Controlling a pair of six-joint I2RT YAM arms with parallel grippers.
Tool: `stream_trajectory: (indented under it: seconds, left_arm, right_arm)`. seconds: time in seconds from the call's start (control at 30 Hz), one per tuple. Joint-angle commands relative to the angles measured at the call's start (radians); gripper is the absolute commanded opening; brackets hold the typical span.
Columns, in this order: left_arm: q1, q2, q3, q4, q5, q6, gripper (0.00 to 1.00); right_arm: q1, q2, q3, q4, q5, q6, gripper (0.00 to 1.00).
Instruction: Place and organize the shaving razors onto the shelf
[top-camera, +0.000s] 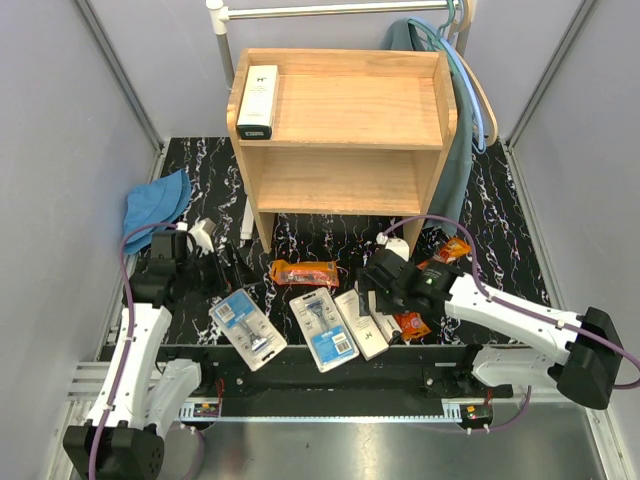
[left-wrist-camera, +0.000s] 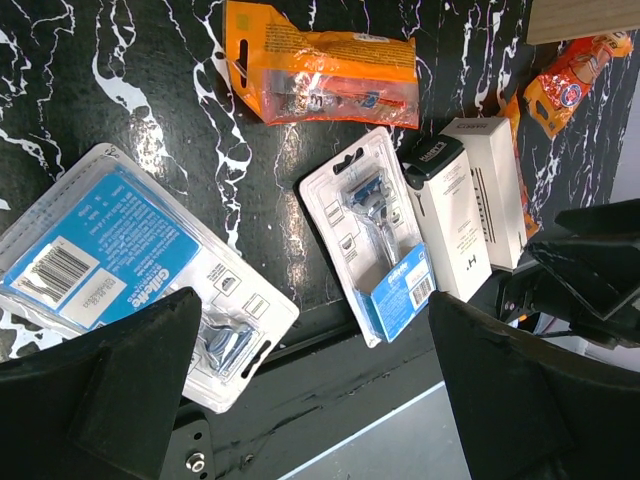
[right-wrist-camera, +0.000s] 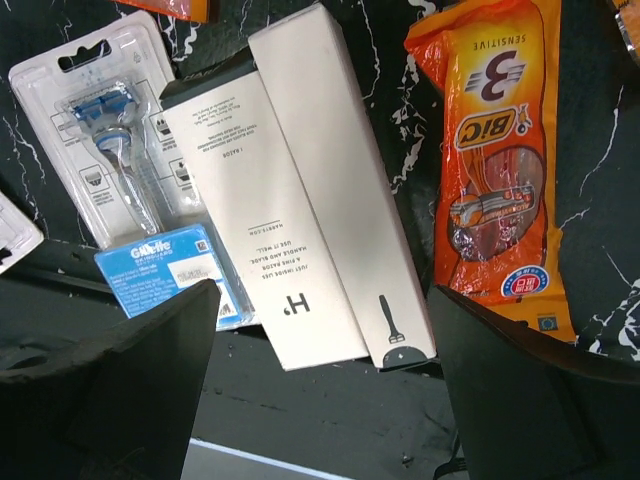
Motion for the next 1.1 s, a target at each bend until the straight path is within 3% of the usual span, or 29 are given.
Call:
stream_trajectory:
  seconds: [0.0,0.33,0.5,0.8,1.0,1.07]
  left_arm:
    - [0.003,-0.018,-0.004,0.027,0.050,-0.018,0.99]
    - [0.003,-0.021,-0.003,0.027,0.057,-0.049,0.99]
    - [0.003,-0.024,0.003,0.038,0.078,-0.075,0.99]
    - [0.001,-0.021,0.019,0.038,0.084,-0.082,0.99]
    - [0.003,-0.023,0.016,0.038,0.089,-0.082,0.99]
    - [0.003,-0.023,0.014,0.036,0.090,-0.082,0.99]
  right_arm:
    - [0.007,0.024,0.022,0.034,0.081,-0.024,0.95]
    - [0.005,0.089,0.010,0.050,0.056,-0.072,0.91]
    - [0.005,0.158,0.028,0.050,0.029,-0.098,0.79]
    - [0.002,0.267,0.062,0.022,0.027,-0.100,0.74]
    - [-0.002,0.253,0.053,0.019,0.032,-0.094,0.59]
    - [-0.002,0.244,0.048,0.020,0.033,-0.092,0.46]
